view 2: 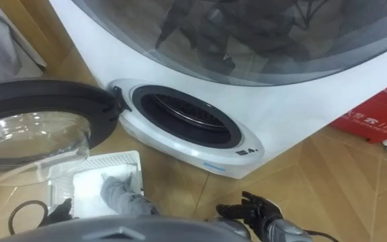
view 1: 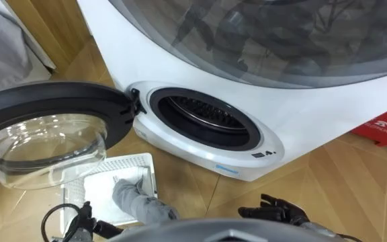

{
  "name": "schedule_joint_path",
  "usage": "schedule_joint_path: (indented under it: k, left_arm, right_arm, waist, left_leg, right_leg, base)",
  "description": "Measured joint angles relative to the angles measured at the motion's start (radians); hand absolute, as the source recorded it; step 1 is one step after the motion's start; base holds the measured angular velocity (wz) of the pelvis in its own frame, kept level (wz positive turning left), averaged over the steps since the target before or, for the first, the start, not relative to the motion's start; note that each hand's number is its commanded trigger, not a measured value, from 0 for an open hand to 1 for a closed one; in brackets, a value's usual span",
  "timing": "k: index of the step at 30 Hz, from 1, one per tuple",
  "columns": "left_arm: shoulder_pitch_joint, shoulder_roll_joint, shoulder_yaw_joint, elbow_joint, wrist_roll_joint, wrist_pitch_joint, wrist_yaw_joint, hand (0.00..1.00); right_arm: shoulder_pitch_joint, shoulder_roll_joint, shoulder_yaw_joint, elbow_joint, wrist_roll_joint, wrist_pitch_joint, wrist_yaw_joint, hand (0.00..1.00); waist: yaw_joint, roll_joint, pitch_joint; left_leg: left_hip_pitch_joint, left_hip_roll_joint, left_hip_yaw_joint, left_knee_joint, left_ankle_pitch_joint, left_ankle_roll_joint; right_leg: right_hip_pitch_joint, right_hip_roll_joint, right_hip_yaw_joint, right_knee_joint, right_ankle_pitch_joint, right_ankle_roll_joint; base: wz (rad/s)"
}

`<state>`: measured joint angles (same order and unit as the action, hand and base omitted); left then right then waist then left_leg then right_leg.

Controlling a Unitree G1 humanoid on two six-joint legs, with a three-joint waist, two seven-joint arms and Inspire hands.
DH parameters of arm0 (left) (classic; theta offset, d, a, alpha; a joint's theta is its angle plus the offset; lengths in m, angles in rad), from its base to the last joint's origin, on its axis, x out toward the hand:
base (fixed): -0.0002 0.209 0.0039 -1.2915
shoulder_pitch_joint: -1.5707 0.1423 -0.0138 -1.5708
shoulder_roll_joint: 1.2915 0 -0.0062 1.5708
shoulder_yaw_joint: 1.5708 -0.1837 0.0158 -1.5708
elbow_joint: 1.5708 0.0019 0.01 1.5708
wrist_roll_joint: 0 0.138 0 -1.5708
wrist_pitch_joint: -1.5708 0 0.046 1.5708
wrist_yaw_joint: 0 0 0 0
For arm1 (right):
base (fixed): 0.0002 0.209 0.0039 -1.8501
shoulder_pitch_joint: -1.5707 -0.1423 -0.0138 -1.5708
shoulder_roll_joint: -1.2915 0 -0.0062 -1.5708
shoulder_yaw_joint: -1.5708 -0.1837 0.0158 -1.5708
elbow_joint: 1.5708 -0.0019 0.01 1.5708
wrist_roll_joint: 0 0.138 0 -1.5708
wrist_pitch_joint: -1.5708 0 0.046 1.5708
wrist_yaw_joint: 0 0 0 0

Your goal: Put towel into washing machine

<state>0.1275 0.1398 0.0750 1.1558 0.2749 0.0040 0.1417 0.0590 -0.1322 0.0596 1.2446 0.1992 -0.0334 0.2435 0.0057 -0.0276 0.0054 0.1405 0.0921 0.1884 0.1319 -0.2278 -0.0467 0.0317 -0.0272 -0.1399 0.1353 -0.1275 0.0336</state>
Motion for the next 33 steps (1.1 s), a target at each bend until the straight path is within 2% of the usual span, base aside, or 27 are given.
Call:
schedule_joint_path:
  k: [2, 11, 16, 20, 21, 23, 26, 29, 31, 32, 33]
  left_arm:
    - [0.000, 0.003, 0.000, 0.000, 0.000, -0.004, -0.005, 0.00]
    - [-0.009, 0.006, -0.004, 0.001, 0.001, -0.009, -0.026, 0.00]
    - [-0.028, 0.012, -0.042, 0.001, 0.001, -0.009, -0.024, 0.00]
    - [-0.041, 0.013, -0.042, 0.003, 0.004, -0.009, -0.024, 0.00]
    - [-0.055, 0.012, -0.046, 0.002, 0.014, -0.009, -0.024, 0.00]
    - [-0.076, 0.013, -0.070, 0.002, 0.039, -0.010, -0.024, 0.00]
    - [-0.108, 0.003, -0.101, 0.002, 0.095, -0.031, -0.024, 0.00]
    - [-0.169, -0.003, -0.145, 0.005, 0.195, -0.050, -0.022, 0.00]
    - [-0.204, -0.004, -0.177, 0.007, 0.225, -0.063, -0.016, 0.00]
    - [-0.237, -0.007, -0.198, 0.018, 0.244, -0.064, -0.016, 0.00]
    - [-0.273, -0.016, -0.204, 0.043, 0.261, -0.070, -0.016, 0.00]
  right_arm:
    - [0.000, 0.000, 0.000, 0.000, 0.000, -0.001, 0.001, 0.00]
    - [-0.015, 0.000, 0.006, 0.034, 0.002, -0.010, 0.005, 0.00]
    - [-0.038, 0.000, 0.027, 0.044, 0.004, -0.010, 0.010, 0.00]
    - [-0.043, -0.001, 0.034, 0.047, 0.003, -0.014, 0.010, 0.00]
    - [-0.057, -0.001, 0.037, 0.052, -0.006, -0.020, 0.010, 0.00]
    - [-0.078, -0.001, 0.038, 0.060, -0.022, -0.022, 0.010, 0.00]
    - [-0.107, -0.001, 0.041, 0.082, -0.034, -0.033, 0.007, 0.00]
    - [-0.140, -0.001, 0.059, 0.098, -0.061, -0.042, -0.003, 0.00]
    - [-0.177, -0.001, 0.069, 0.112, -0.092, -0.043, -0.005, 0.00]
    - [-0.196, 0.000, 0.079, 0.118, -0.096, -0.043, -0.012, 0.00]
    - [-0.210, 0.001, 0.092, 0.121, -0.095, -0.044, -0.013, 0.00]
  waist:
    - [0.001, -0.003, -0.0032]
    - [-0.002, -0.002, -0.0021]
    - [-0.003, -0.004, -0.0027]
    - [-0.007, 0.000, -0.0007]
    - [-0.010, -0.003, -0.0013]
    - [-0.013, 0.002, 0.0029]
    - [-0.036, 0.011, 0.0085]
    - [-0.043, 0.015, 0.0100]
    - [-0.053, 0.016, 0.0108]
    - [-0.059, 0.017, 0.0124]
    - [-0.058, 0.019, 0.0178]
  left_leg:
    - [-0.008, 0.000, 0.000, 0.002, 0.000, 0.000]
    - [-0.017, 0.000, 0.000, 0.002, 0.000, 0.000]
    - [-0.046, 0.000, -0.001, 0.004, 0.000, 0.000]
    - [-0.072, 0.000, -0.007, 0.006, 0.000, 0.000]
    - [-0.095, 0.000, -0.007, 0.015, 0.000, 0.000]
    - [-0.119, 0.000, -0.009, 0.026, 0.000, 0.000]
    - [-0.147, 0.001, -0.014, 0.037, 0.000, 0.001]
    - [-0.190, 0.001, -0.013, 0.055, 0.001, 0.001]
    - [-0.218, 0.000, -0.013, 0.060, 0.002, 0.003]
    - [-0.233, -0.001, -0.013, 0.067, 0.003, 0.004]
    - [-0.242, -0.001, -0.013, 0.071, 0.003, 0.004]
  right_leg:
    - [-0.007, 0.000, 0.000, 0.001, 0.000, 0.000]
    - [-0.014, -0.001, -0.003, 0.000, 0.000, 0.000]
    - [-0.039, -0.003, -0.016, 0.004, 0.001, 0.000]
    - [-0.057, -0.005, -0.030, 0.006, 0.001, 0.000]
    - [-0.077, -0.007, -0.031, 0.014, 0.001, -0.001]
    - [-0.096, -0.009, -0.035, 0.019, 0.002, -0.002]
    - [-0.110, -0.013, -0.054, 0.020, 0.002, -0.003]
    - [-0.154, -0.017, -0.057, 0.038, 0.003, -0.004]
    - [-0.184, -0.020, -0.056, 0.051, 0.004, -0.006]
    - [-0.203, -0.023, -0.055, 0.061, 0.004, -0.006]
    - [-0.218, -0.024, -0.055, 0.072, 0.004, -0.006]
  base:
    - [0.00]
    - [0.01]
    - [0.06]
    - [0.09]
    - [0.09]
    - [0.08]
    - [0.15]
    - [0.04]
    - [0.00]
    - [-0.04]
    - [-0.03]
